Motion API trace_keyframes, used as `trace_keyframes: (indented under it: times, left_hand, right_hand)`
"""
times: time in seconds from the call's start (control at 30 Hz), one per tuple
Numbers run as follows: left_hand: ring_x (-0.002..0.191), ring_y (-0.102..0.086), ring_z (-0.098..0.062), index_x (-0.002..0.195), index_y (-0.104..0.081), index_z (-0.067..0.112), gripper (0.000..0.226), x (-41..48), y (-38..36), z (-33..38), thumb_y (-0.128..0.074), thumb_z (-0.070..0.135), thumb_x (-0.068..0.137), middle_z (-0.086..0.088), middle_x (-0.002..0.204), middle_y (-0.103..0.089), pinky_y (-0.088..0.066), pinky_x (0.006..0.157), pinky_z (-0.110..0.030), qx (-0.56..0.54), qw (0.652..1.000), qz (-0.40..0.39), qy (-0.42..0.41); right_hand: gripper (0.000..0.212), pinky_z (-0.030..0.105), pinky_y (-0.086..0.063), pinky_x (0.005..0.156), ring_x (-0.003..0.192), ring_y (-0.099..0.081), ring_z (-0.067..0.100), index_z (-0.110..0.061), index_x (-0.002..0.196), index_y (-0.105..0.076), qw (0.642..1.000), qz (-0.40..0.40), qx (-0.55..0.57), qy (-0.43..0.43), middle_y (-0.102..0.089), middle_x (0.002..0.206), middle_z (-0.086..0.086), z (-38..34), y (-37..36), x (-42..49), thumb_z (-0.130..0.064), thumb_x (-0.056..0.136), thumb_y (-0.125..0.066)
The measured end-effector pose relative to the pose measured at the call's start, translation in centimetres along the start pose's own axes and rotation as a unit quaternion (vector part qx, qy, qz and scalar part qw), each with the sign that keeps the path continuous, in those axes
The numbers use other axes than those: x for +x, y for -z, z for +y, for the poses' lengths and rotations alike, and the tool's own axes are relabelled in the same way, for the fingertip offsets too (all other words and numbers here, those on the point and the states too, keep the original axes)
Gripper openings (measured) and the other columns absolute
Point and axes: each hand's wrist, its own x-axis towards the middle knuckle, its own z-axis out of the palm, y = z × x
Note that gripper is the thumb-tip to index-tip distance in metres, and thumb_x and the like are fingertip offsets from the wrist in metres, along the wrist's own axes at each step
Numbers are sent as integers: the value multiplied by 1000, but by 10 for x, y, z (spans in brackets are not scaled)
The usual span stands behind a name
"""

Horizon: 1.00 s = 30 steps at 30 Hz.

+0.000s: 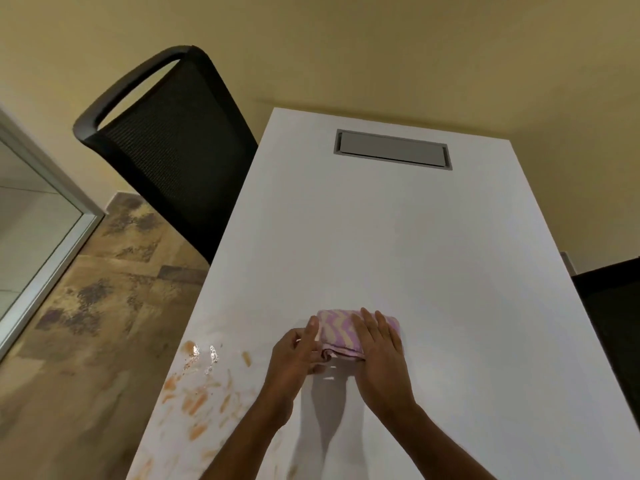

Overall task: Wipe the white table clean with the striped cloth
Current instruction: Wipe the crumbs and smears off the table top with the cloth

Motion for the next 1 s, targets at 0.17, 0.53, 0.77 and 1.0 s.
trace_keyframes:
  times: [0.17, 0.53, 0.77, 1.0]
  left_hand:
    - [88, -73, -13, 100, -66, 28, 46, -30, 41, -23, -53, 70, 85, 6, 93, -75, -61, 72, -27, 122, 985, 57, -110]
    - [157, -25, -18, 148, -48, 20, 54, -106, 104, -96, -46, 47, 101, -2, 163, -39, -29, 125, -48, 289, 909, 188, -235]
    - [159, 16, -11, 164, -15, 25, 72, -157, 95, -165, -29, 59, 102, 3, 174, 5, -2, 131, -43, 391, 865, 222, -222]
    - [159, 16, -8, 164, -17, 22, 71, -198, 94, -210, -29, 56, 103, 1, 175, 2, -3, 131, -46, 393, 856, 266, -203]
  right_hand:
    - [64, 52, -21, 125, 152, -30, 39, -7, 152, -43, 1000, -15, -1, -14, -40, 160, 16, -16, -10, -34, -12, 89, -41]
    - [69, 42, -18, 125, 156, -21, 29, -27, 160, -27, 990, -117, -81, -11, -27, 167, 9, -16, -20, -92, -27, 98, -57]
    - [63, 43, -7, 128, 158, -13, 29, -32, 160, -26, 982, -133, -120, 54, -22, 169, 5, 7, -39, -144, -27, 102, -51]
    - [56, 35, 16, 122, 159, -1, 29, -30, 159, -32, 987, -104, -78, 93, -17, 170, 5, 9, -51, -198, -17, 105, -44]
